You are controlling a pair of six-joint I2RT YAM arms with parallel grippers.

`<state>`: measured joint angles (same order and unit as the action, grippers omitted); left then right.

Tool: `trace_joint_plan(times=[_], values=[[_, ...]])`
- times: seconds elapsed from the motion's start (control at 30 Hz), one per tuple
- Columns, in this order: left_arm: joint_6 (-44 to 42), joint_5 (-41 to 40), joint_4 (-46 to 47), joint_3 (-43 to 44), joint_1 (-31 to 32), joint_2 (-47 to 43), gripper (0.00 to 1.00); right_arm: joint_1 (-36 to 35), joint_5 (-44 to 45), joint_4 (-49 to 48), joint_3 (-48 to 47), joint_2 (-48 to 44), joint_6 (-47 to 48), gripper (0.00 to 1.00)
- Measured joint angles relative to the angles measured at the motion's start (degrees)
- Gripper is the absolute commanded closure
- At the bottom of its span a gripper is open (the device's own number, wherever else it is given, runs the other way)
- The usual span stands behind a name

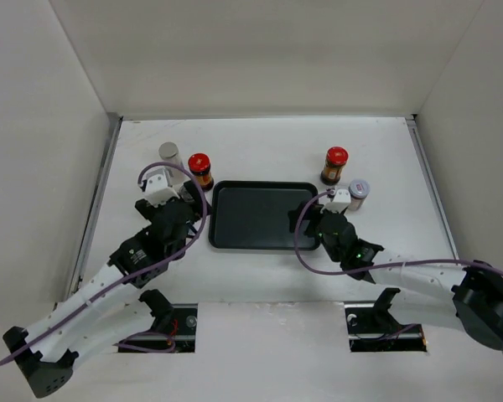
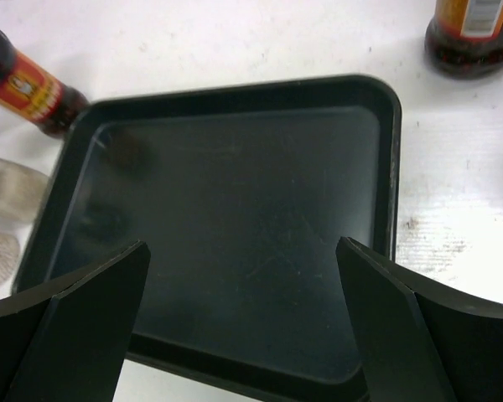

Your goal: Organize the condiment bottles

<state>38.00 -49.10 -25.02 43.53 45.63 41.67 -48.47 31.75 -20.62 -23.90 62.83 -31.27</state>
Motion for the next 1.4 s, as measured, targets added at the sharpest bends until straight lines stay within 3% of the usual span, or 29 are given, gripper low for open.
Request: trace_joint_plan(times=[0.4, 0.43, 0.47, 0.5, 0.53, 0.57, 0.6, 0.67, 0.73, 0.8, 0.83, 0.9, 1.07, 1.4], values=[[-0.8, -2.8, -4.0, -2.0, 0.2, -9.1, 0.00, -1.9, -0.9, -1.7, -0.3, 2.1, 0.5, 0.01], [-1.1, -3.1, -4.0, -2.7, 0.8, -9.3, 0.00, -2.4, -1.3, -2.6, -0.3, 1.8, 0.7, 0.25], [-1.6, -3.3, -4.0, -3.3, 1.2, -9.5, 0.07, -2.7, -2.0, -3.4, -0.2, 1.6, 1.3, 0.53], [-2.3, -3.4, -4.0, -3.8, 1.6, -9.6, 0.29, -2.8, -3.1, -4.4, -0.2, 1.3, 1.8, 0.71], [-3.1, -3.4, -3.8, -4.0, 2.0, -9.7, 0.60, -3.0, -4.0, -5.4, 0.0, 1.0, 1.8, 0.83], [-3.9, -3.5, -3.5, -4.1, 2.5, -9.7, 0.68, -3.0, -4.7, -5.9, 0.1, 0.6, 1.9, 0.88], [-4.9, -3.7, -3.3, -4.2, 2.8, -9.7, 0.66, -3.0, -5.5, -6.2, 0.3, 0.1, 2.0, 0.88], [-6.4, -3.8, -3.0, -4.2, 3.7, -9.7, 0.43, -2.9, -6.3, -6.4, 0.4, -0.6, 1.9, 0.83], [-7.2, -3.8, -2.8, -4.2, 4.2, -9.2, 0.24, -2.5, -6.9, -6.5, 0.5, -1.4, 1.7, 0.68], [-7.1, -3.8, -2.7, -4.2, 4.4, -7.5, 0.15, -2.1, -7.3, -6.7, 0.5, -1.7, 1.5, 0.49], [-7.0, -3.8, -2.8, -4.2, 4.4, -6.3, 0.14, -1.8, -7.5, -6.8, 0.5, -1.7, 1.5, 0.40], [-6.2, -3.8, -2.8, -4.5, 3.8, -3.4, 0.13, -1.7, -7.8, -6.9, 0.5, -1.7, 1.6, 0.33], [-5.2, -2.1, -2.6, -6.2, -0.4, 2.1, 0.15, -1.7, -8.5, -7.1, 0.5, -1.2, 1.7, 0.30], [-4.6, -0.7, 0.3, -8.6, -6.4, 3.5, 0.19, -1.7, -9.3, -7.3, 0.5, 0.4, 1.7, 0.29]])
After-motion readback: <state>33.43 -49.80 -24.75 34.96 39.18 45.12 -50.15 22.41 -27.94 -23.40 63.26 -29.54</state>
